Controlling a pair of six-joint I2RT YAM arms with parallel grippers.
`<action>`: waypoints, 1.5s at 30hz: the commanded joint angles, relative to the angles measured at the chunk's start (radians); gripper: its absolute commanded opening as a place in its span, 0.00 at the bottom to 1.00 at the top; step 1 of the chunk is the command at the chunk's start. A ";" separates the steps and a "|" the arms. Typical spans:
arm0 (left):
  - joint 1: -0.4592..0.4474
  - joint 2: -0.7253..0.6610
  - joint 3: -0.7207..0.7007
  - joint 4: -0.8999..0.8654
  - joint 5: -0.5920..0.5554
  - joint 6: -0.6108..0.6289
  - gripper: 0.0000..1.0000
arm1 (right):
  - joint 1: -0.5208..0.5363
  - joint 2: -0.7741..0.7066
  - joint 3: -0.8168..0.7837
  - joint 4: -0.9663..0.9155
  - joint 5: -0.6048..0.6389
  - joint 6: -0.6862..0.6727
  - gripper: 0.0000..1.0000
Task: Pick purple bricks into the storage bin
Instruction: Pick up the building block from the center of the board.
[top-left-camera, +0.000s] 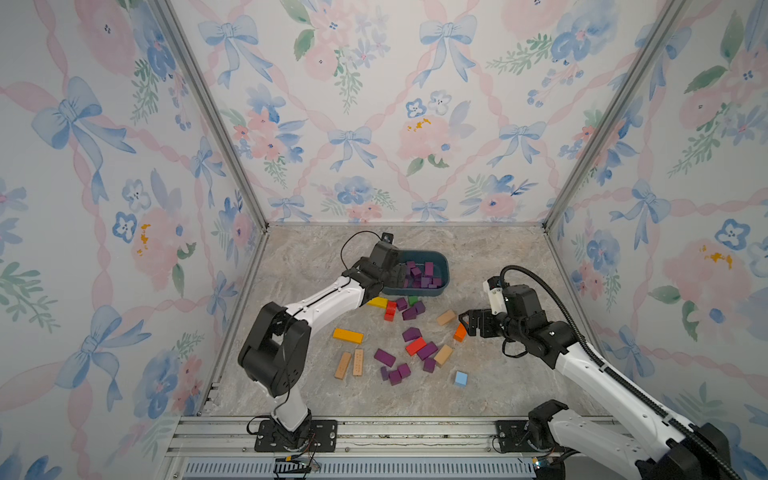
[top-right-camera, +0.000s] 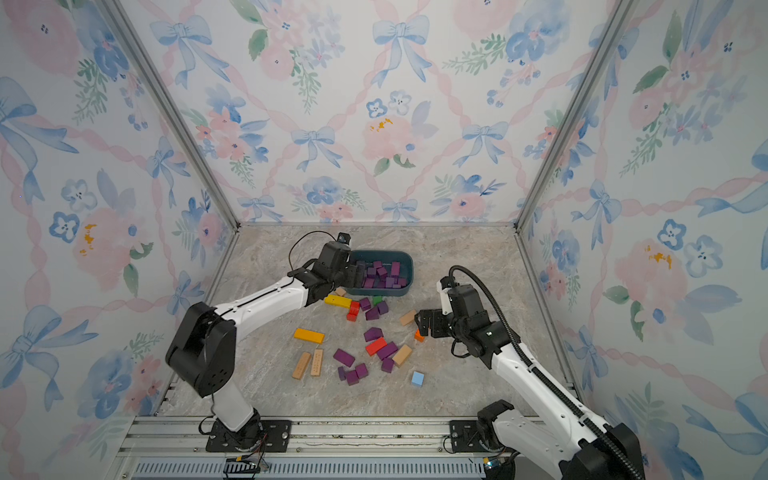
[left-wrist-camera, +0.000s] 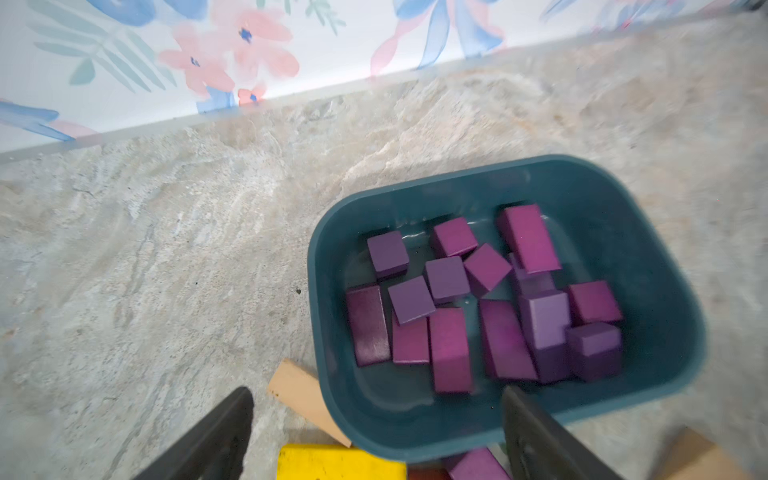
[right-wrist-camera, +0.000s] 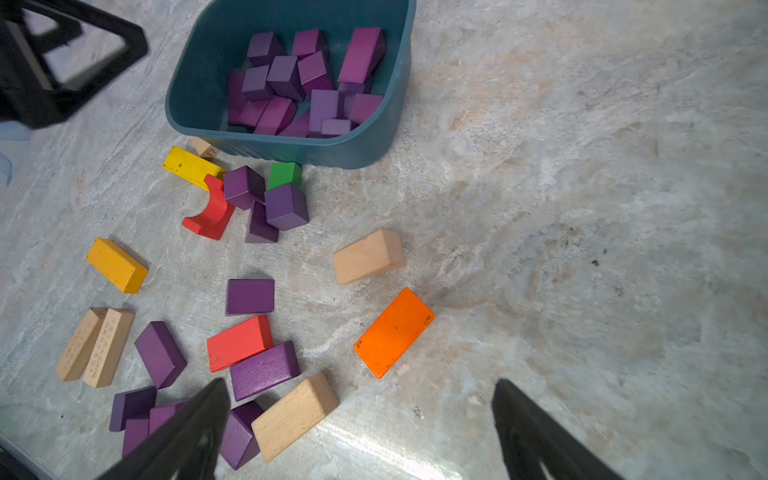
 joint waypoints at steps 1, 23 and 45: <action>-0.034 -0.116 -0.123 0.127 0.000 0.005 0.95 | 0.021 0.067 0.045 0.010 0.022 -0.004 0.97; -0.127 -0.600 -0.970 0.810 0.094 0.184 0.98 | 0.249 0.545 0.330 -0.023 0.079 0.014 0.78; -0.126 -0.559 -1.026 0.917 0.118 0.174 0.98 | 0.224 0.816 0.511 -0.033 0.124 -0.004 0.56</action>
